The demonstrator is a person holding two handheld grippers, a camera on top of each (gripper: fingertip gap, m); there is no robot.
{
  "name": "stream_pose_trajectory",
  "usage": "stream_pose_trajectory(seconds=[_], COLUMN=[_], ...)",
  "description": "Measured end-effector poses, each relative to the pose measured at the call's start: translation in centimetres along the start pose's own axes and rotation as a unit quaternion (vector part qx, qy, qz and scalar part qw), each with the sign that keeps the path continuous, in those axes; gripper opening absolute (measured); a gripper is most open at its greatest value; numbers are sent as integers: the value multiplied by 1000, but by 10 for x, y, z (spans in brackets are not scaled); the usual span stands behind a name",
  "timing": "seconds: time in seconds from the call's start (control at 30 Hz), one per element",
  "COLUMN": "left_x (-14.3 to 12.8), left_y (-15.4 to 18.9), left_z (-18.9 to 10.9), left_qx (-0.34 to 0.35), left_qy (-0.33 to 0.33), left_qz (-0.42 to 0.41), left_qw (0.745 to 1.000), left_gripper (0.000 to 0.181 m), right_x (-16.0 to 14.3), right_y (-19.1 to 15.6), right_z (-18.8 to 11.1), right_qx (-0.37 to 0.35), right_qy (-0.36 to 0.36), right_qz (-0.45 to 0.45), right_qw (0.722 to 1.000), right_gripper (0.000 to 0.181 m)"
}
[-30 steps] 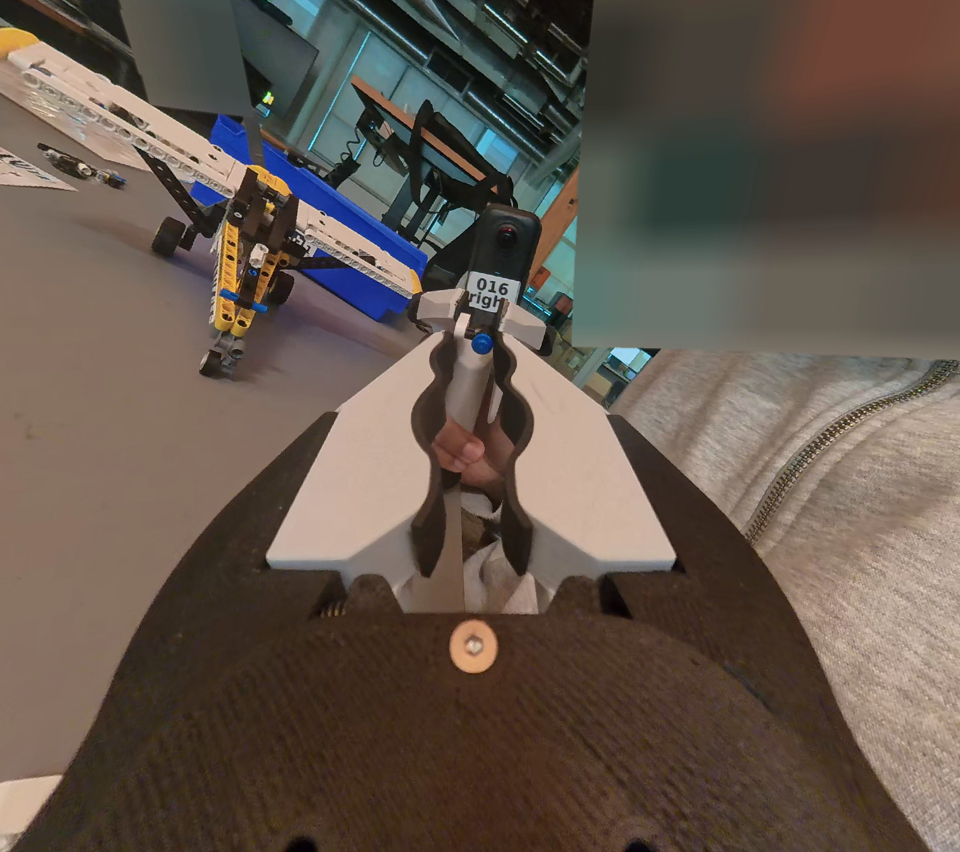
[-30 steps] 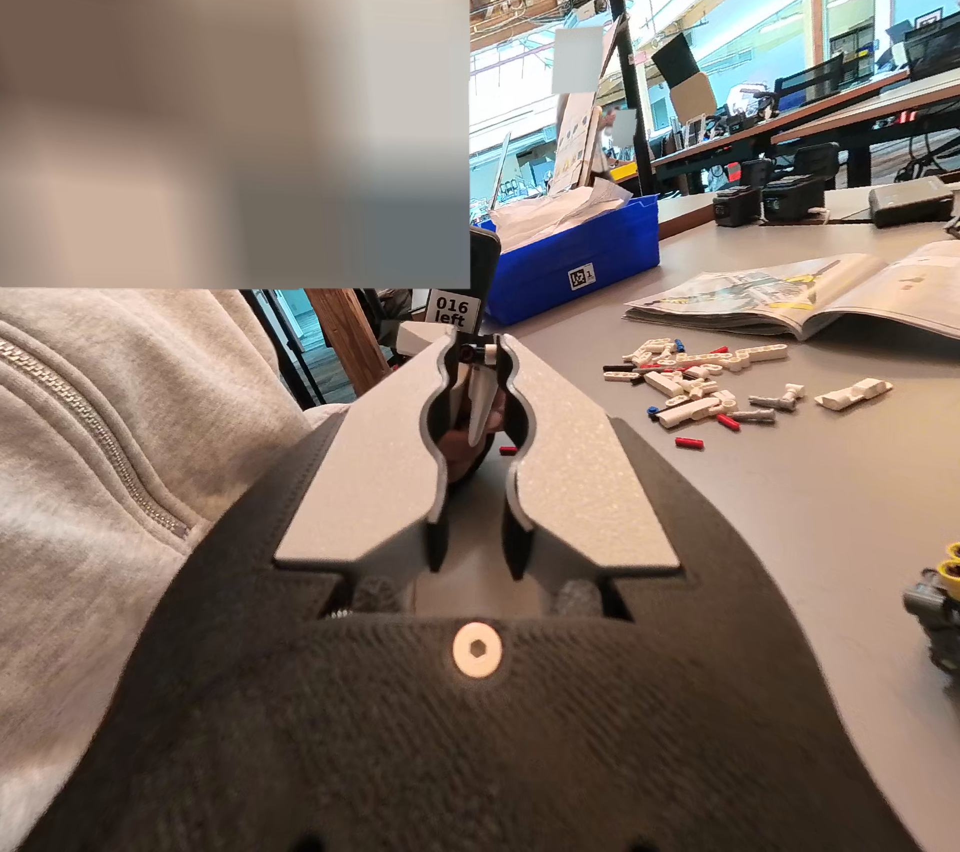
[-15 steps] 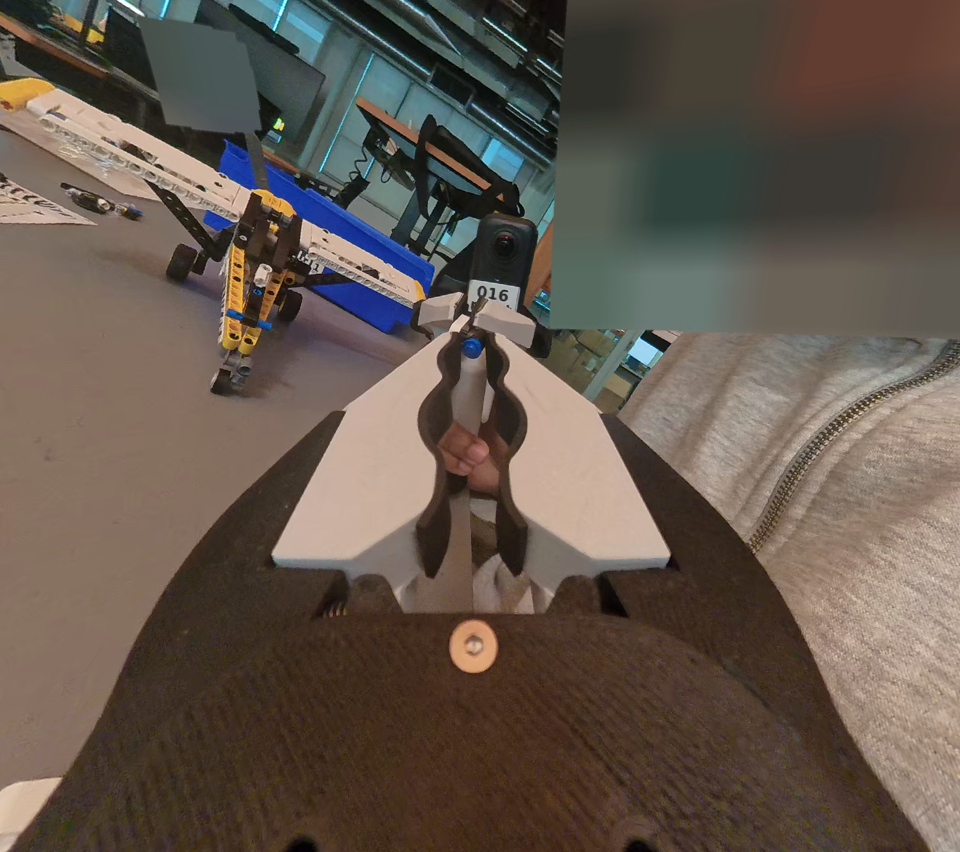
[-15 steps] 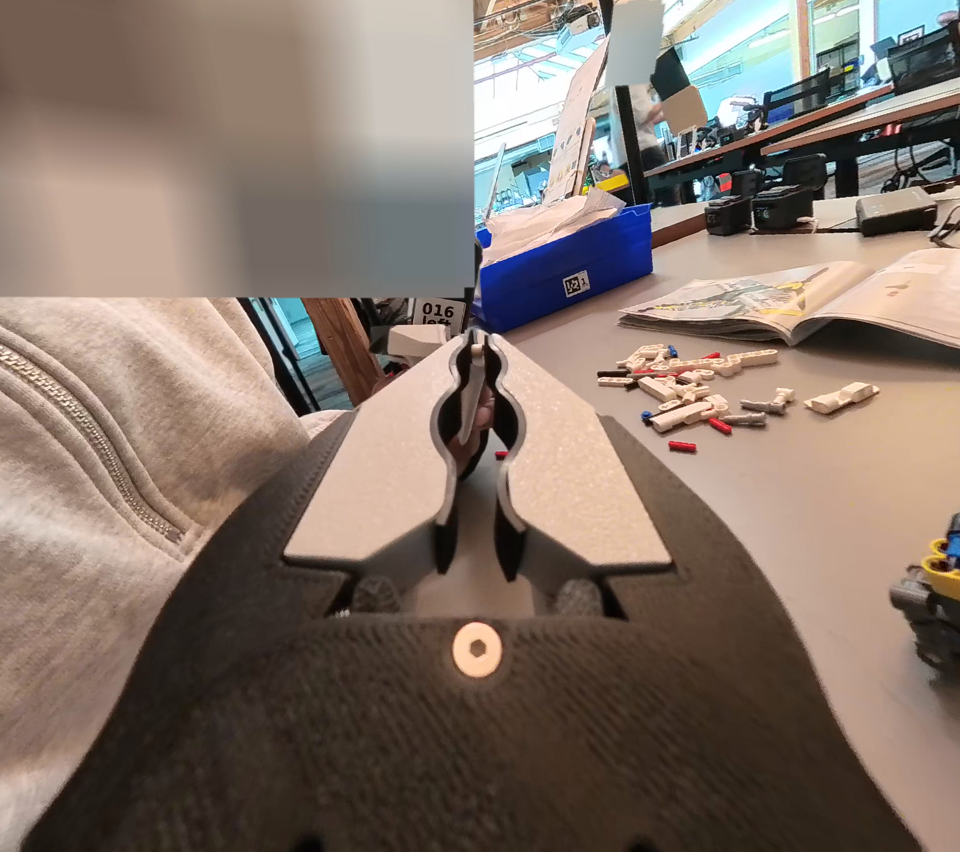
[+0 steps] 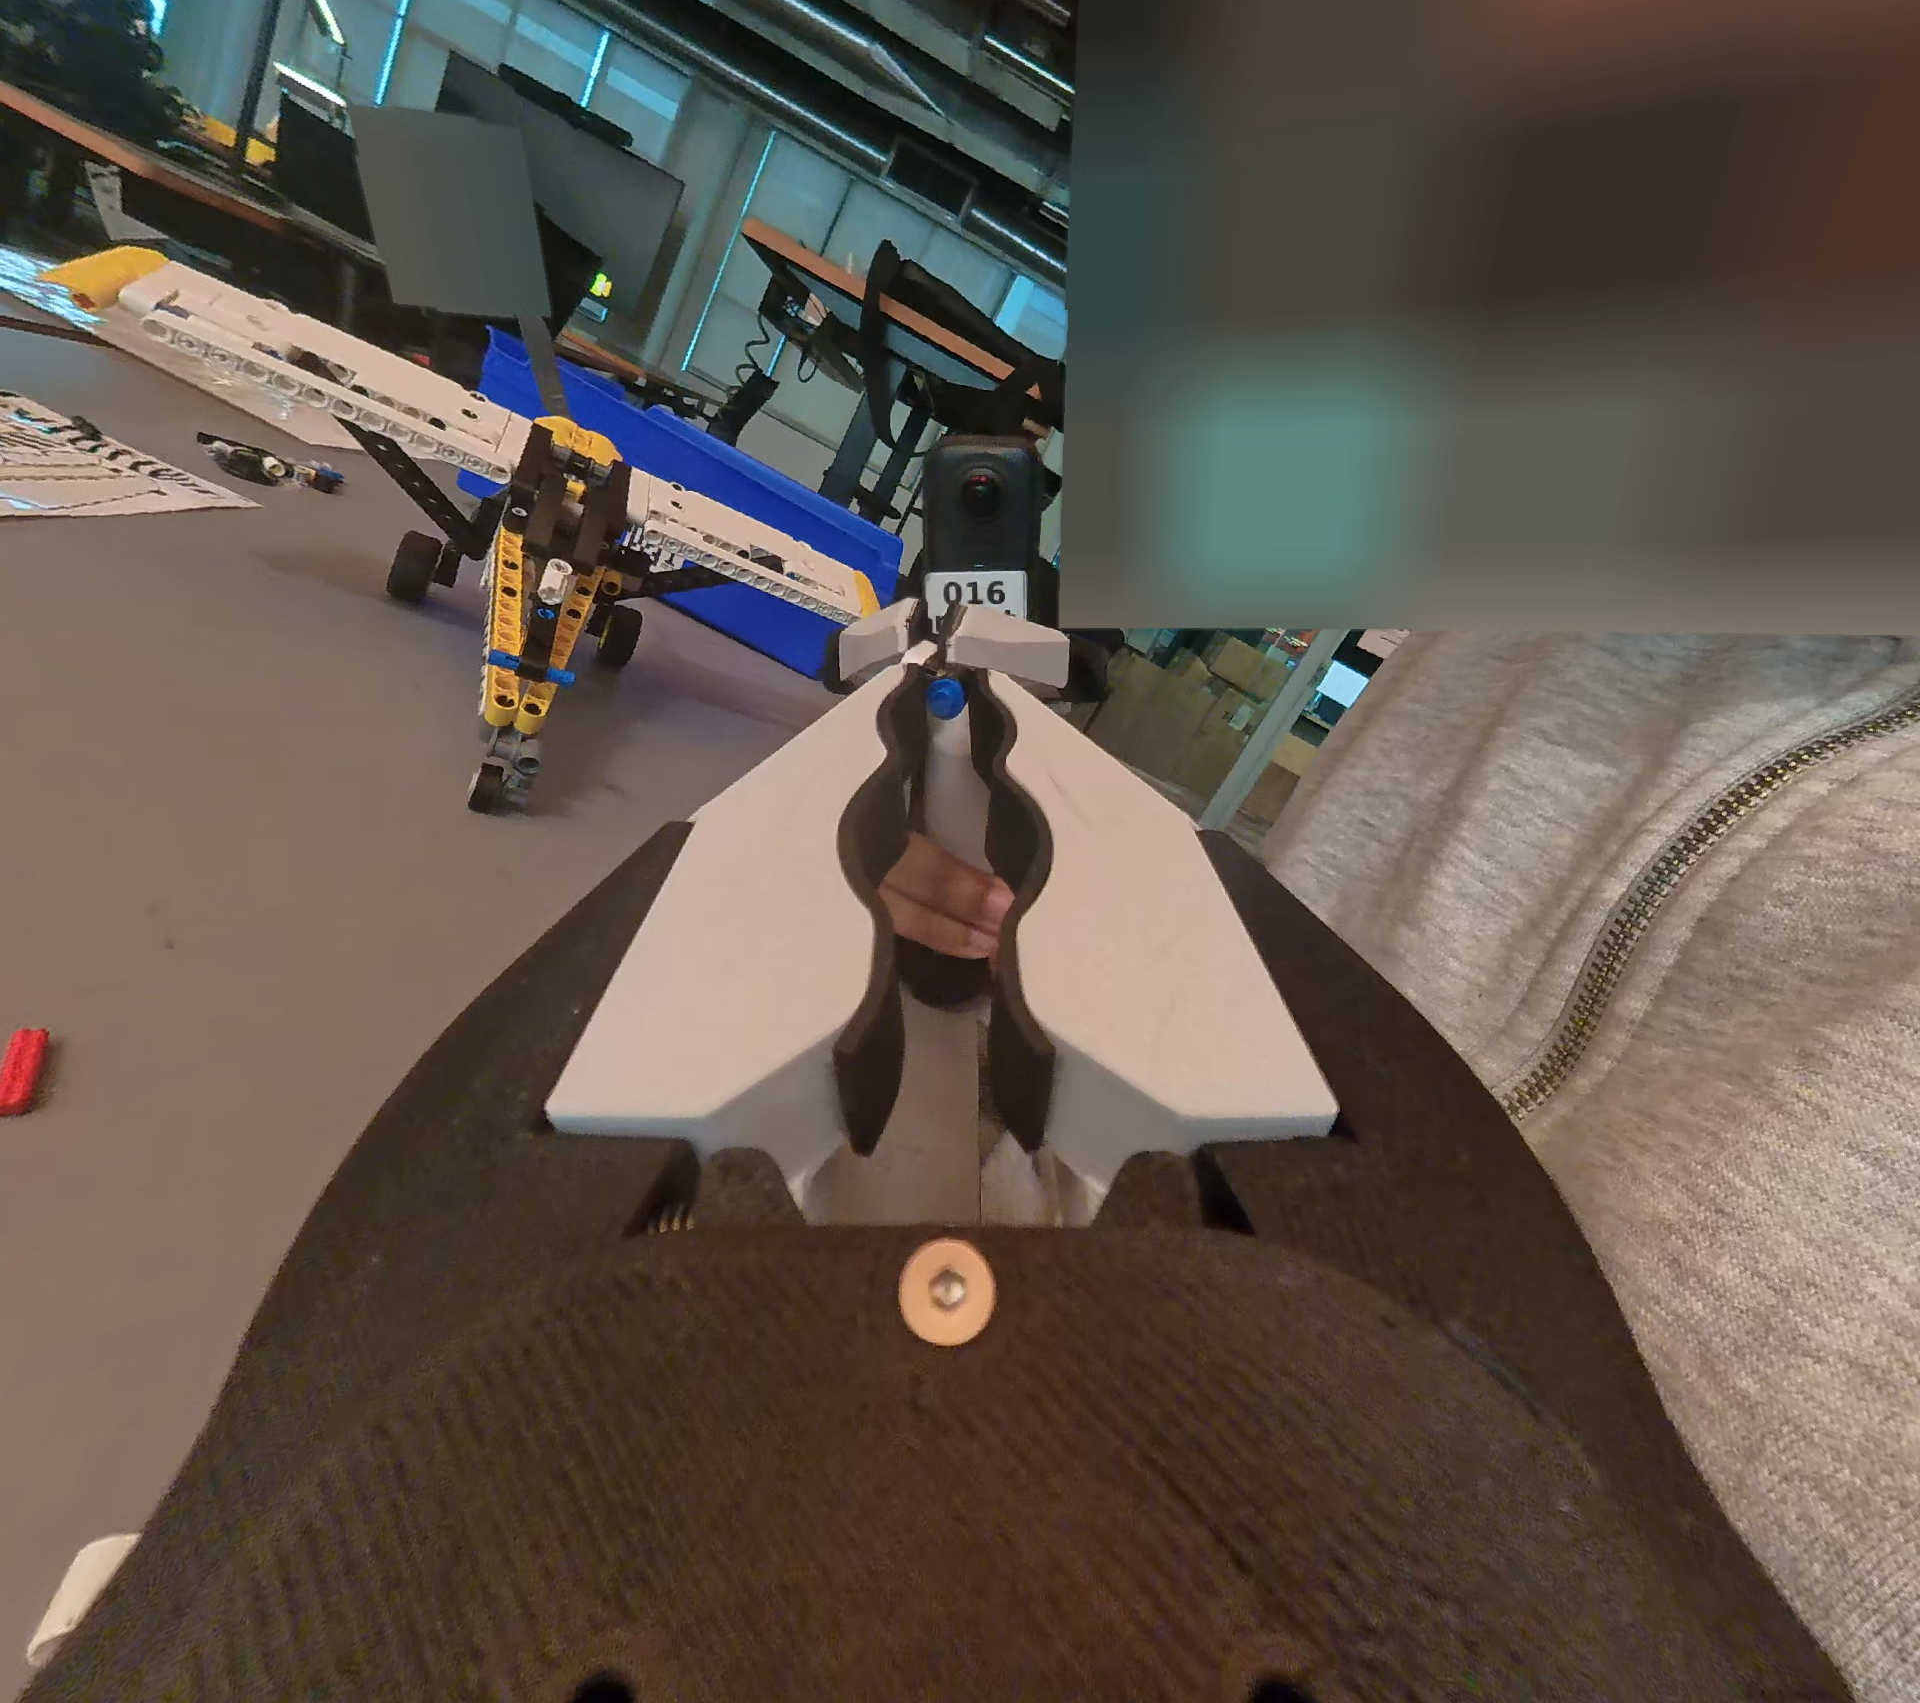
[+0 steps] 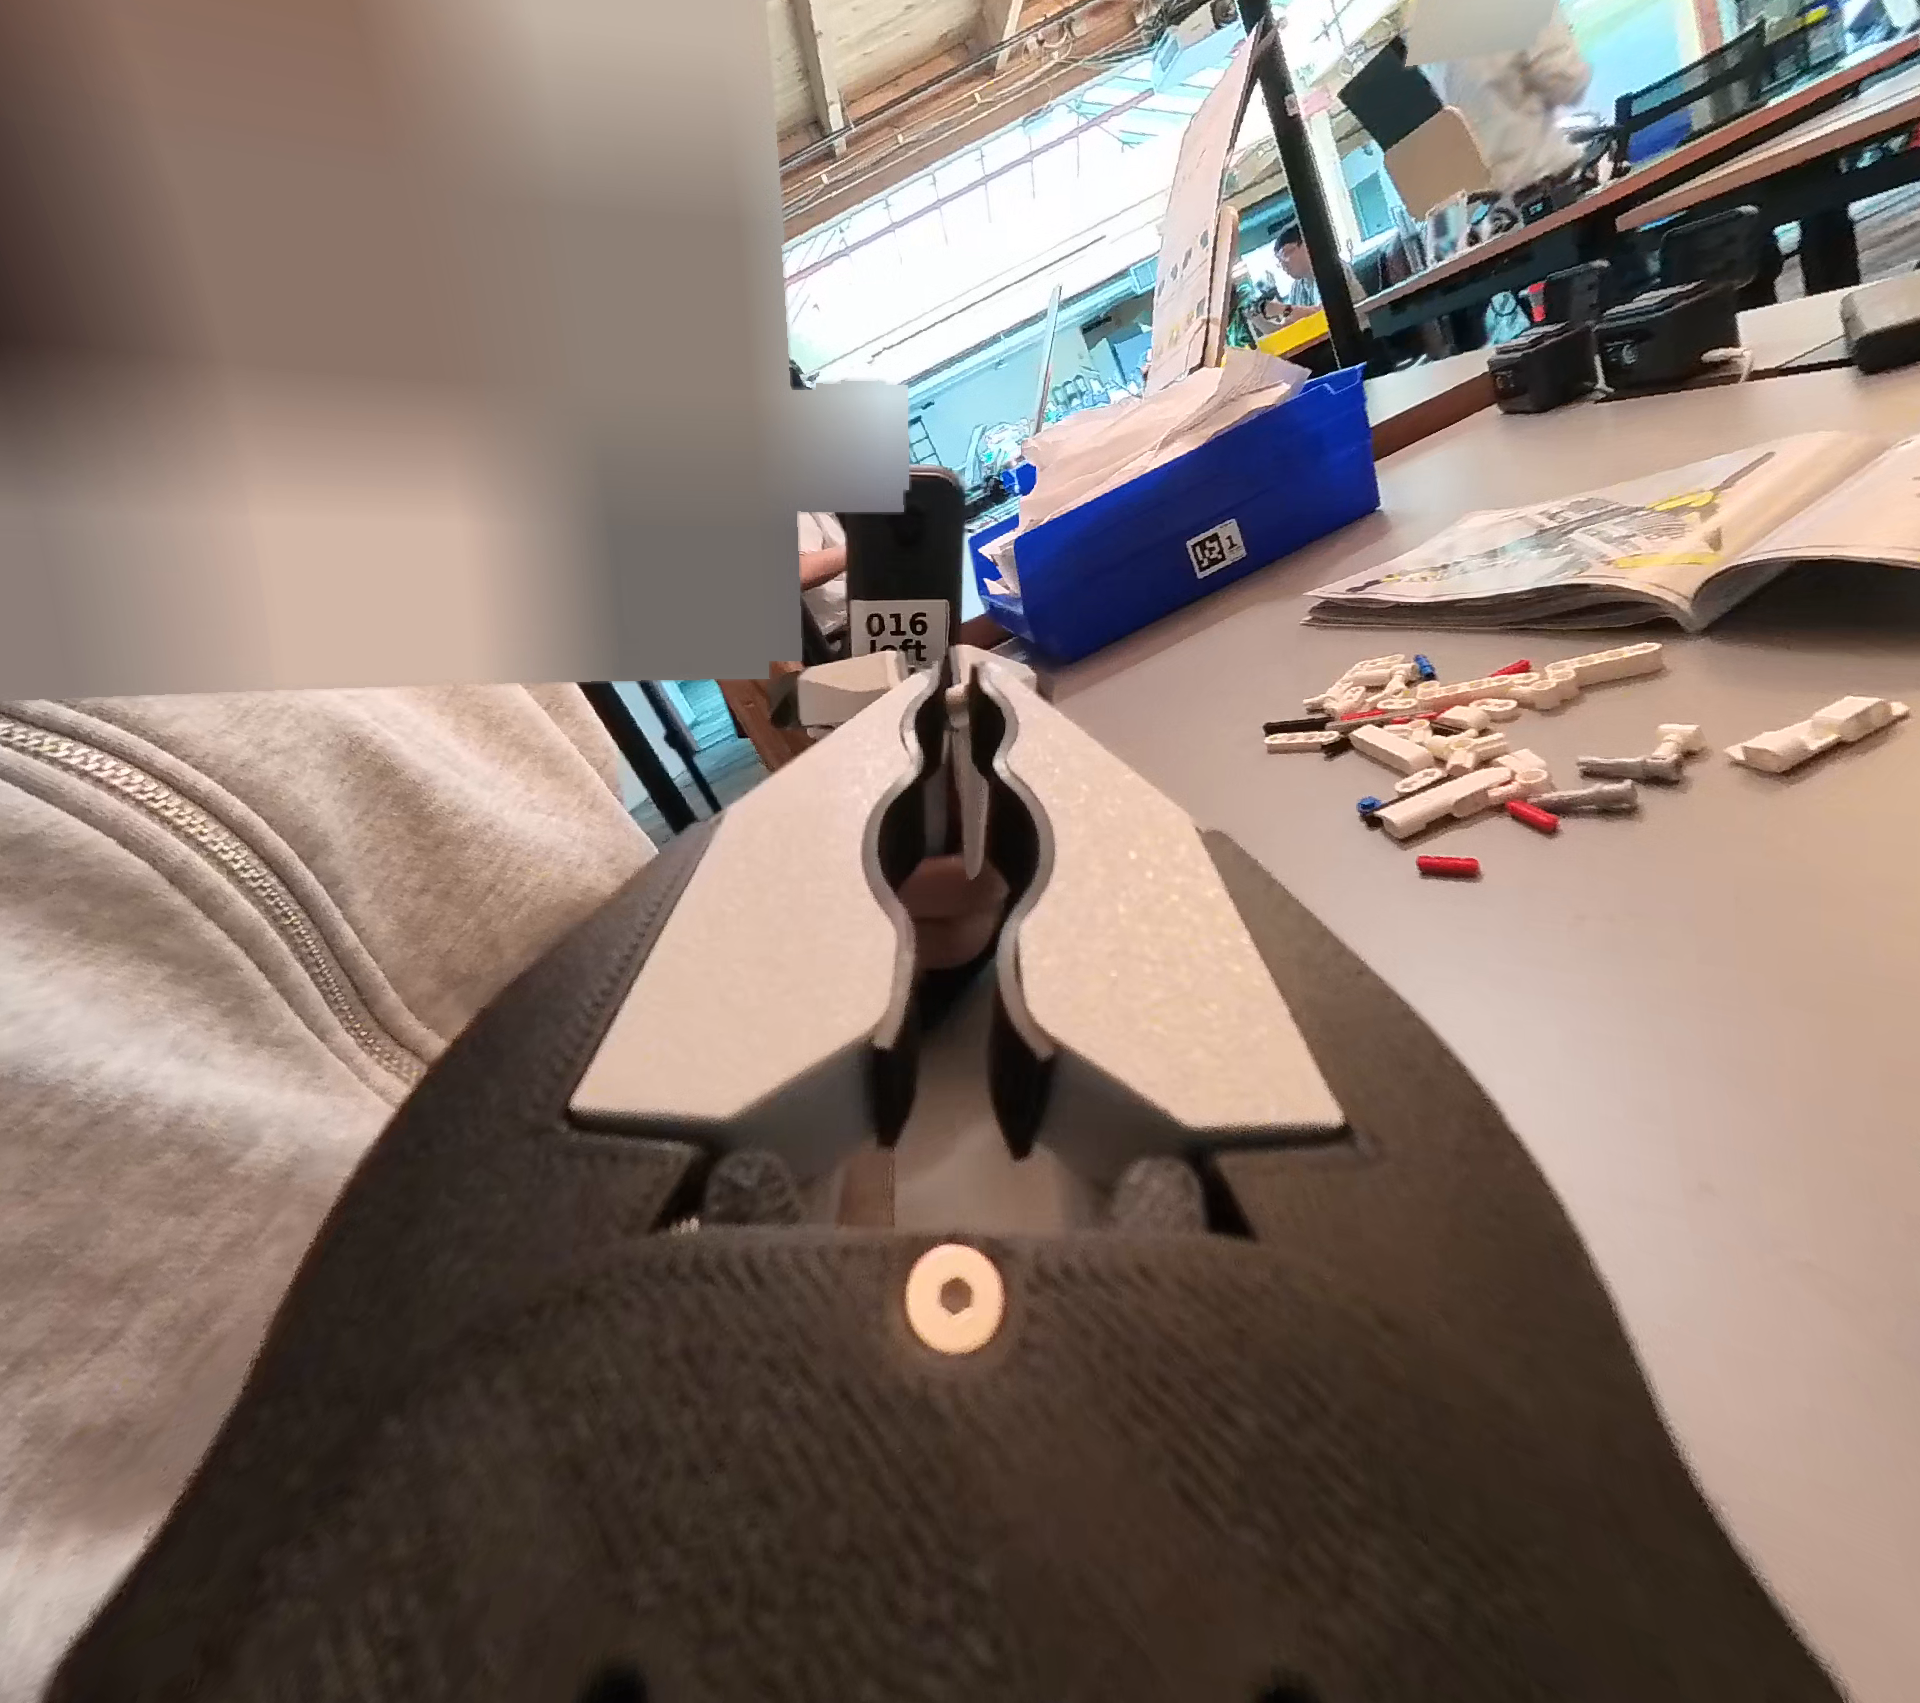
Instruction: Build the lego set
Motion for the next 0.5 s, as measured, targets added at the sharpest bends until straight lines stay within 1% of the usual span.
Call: stream_pose_trajectory(seconds=[0.2, 0.27, 0.3, 0.33, 0.4, 0.43, 0.5], left_x=[1, 1, 0, 1, 5, 6, 6], left_y=[3, 3, -2, -8, -1, 1, -2], left_z=[0, 0, 0, -1, -2, -2, -5], left_qx=[-14, -11, 14, 42, 16, 17, 36], left_qy=[5, 4, 2, 2, 19, 21, 27], left_qz=[5, 6, 5, 5, 15, 22, 32], left_qw=[1000, 1000, 1000, 999, 1000, 999, 998], left_gripper=[2, 1, 0, 0, 0, 0, 0], right_x=[-3, -3, -6, -14, -29, -30, -18], right_y=[1, 0, -6, -13, -15, -15, -11], right_z=[1, 1, 3, 10, 24, 25, 17], right_qx=[4, 0, 24, 49, 23, 9, -1], right_qy=[-17, -20, -34, -65, -117, -117, -68], right_qz=[21, 13, 1, 3, 1, -17, -24], right_qw=[1000, 1000, 999, 997, 993, 993, 997], right_gripper=[2, 1, 2, 2, 2, 2, 2])
Point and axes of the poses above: each gripper's, where its closed fingertips meet, z out along the fingers, x out of its top, y = z × x across the jaws, the point moved 5 cm from there along -z, back along the fingers, and after that the axes turned 9 degrees about z, right-handed, at the moved point
